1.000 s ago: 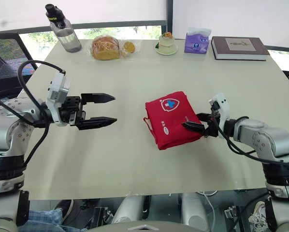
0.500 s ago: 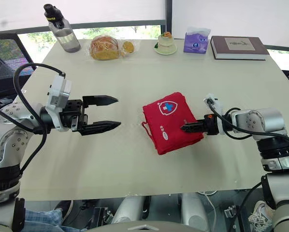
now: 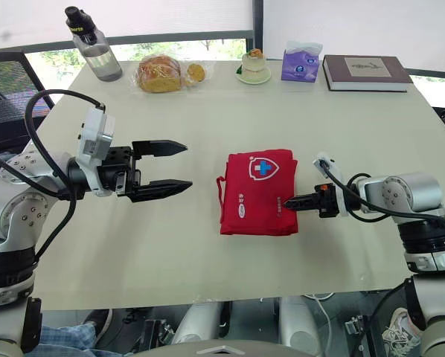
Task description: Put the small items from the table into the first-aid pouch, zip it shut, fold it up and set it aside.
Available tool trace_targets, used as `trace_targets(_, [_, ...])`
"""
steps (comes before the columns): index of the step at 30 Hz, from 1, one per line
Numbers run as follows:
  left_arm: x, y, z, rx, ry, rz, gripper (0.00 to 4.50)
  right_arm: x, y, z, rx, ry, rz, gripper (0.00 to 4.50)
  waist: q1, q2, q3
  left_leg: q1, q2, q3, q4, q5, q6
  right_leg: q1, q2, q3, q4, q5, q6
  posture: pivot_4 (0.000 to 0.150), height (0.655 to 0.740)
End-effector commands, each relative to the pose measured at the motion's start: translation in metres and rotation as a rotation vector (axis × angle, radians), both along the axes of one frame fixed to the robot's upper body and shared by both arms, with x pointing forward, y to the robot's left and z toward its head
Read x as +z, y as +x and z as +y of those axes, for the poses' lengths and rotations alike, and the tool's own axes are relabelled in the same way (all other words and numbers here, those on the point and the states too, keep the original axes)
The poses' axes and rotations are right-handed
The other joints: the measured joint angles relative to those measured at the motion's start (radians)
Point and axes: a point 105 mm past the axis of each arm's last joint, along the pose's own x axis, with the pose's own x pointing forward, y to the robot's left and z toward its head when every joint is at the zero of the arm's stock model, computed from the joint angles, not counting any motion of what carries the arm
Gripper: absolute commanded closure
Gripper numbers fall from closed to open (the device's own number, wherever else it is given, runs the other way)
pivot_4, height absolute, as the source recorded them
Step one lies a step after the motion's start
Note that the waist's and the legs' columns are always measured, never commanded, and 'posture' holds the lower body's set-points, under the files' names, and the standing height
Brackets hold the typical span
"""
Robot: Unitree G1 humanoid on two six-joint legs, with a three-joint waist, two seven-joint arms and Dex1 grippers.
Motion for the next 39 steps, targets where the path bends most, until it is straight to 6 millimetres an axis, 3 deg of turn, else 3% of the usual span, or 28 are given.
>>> trace_targets(1, [0.008, -0.001, -0.002, -0.022, 0.006, -0.041, 0.00, 0.015, 0.006, -0.001, -0.069, 0.050, -0.075, 4.45, 0.001, 0.000, 0.000, 0.000, 0.000, 0.000, 0.000, 0.000, 0.000, 0.000, 0.000, 0.000, 0.000, 0.000, 0.000, 0.150, 0.7400])
trace_targets(7, [0.010, 0.006, 0.000, -0.009, 0.011, -0.062, 0.00, 0.030, 0.038, -0.018, -0.395, 0.142, -0.185, 4.45, 0.005, 0.000, 0.000, -0.001, 0.000, 0.000, 0.000, 0.000, 0.000, -0.001, 0.000, 0.000, 0.000, 0.000, 0.000, 0.150, 0.7400])
trace_targets(13, [0.012, 0.024, -0.002, 0.039, 0.024, -0.119, 0.00, 0.052, 0.076, -0.054, -0.756, 0.210, -0.349, 4.45, 0.005, 0.001, 0.001, -0.001, -0.001, 0.001, 0.000, 0.000, 0.000, -0.002, -0.001, 0.001, 0.000, 0.000, 0.000, 0.150, 0.7400])
trace_targets(15, [0.022, 0.033, -0.006, 0.068, -0.033, -0.143, 0.00, 0.066, 0.093, -0.076, -0.958, 0.285, -0.384, 4.45, 0.003, 0.001, 0.001, -0.001, -0.001, 0.003, -0.001, 0.000, 0.000, -0.003, 0.000, 0.003, 0.001, 0.000, 0.000, 0.150, 0.7400])
trace_targets(18, [0.030, 0.040, -0.015, 0.079, -0.100, -0.164, 0.00, 0.073, 0.109, -0.102, -1.214, 0.399, -0.357, 4.45, 0.002, 0.001, 0.001, -0.002, -0.001, 0.004, -0.001, 0.000, 0.000, -0.004, 0.000, 0.003, 0.002, 0.000, 0.000, 0.150, 0.7400])
trace_targets(22, [0.036, 0.043, -0.022, 0.081, -0.141, -0.181, 0.00, 0.066, 0.121, -0.124, -1.465, 0.518, -0.255, 4.45, -0.003, 0.001, 0.001, -0.002, -0.001, 0.006, -0.003, 0.000, 0.000, -0.005, -0.001, 0.005, 0.001, 0.000, 0.000, 0.150, 0.7400])
trace_targets(33, [0.038, 0.049, -0.020, 0.093, -0.156, -0.194, 0.00, 0.036, 0.134, -0.127, -1.525, 0.423, -0.186, 4.45, -0.025, 0.002, 0.001, 0.000, 0.000, 0.011, -0.004, 0.000, 0.000, -0.007, 0.000, 0.011, 0.003, 0.001, 0.000, 0.150, 0.7400])
trace_targets(34, [0.038, 0.049, -0.019, 0.096, -0.156, -0.195, 0.00, 0.033, 0.134, -0.129, -1.527, 0.399, -0.184, 3.89, -0.025, 0.002, 0.001, 0.000, 0.000, 0.011, -0.004, 0.000, 0.000, -0.007, 0.000, 0.011, 0.003, 0.001, 0.000, 0.150, 0.7400])
trace_targets(36, [0.037, 0.049, -0.018, 0.098, -0.156, -0.195, 0.00, 0.032, 0.132, -0.129, -1.514, 0.400, -0.183, 3.42, -0.024, 0.002, 0.001, -0.001, -0.001, 0.011, -0.004, 0.000, 0.000, -0.007, 0.000, 0.011, 0.003, 0.001, 0.000, 0.150, 0.7400])
trace_targets(39, [0.036, 0.049, -0.016, 0.103, -0.158, -0.192, 0.00, 0.035, 0.124, -0.126, -1.463, 0.367, -0.218, 2.05, -0.022, 0.002, 0.001, -0.001, 0.000, 0.011, -0.004, 0.000, 0.000, -0.007, 0.000, 0.011, 0.003, 0.001, 0.000, 0.150, 0.7400])
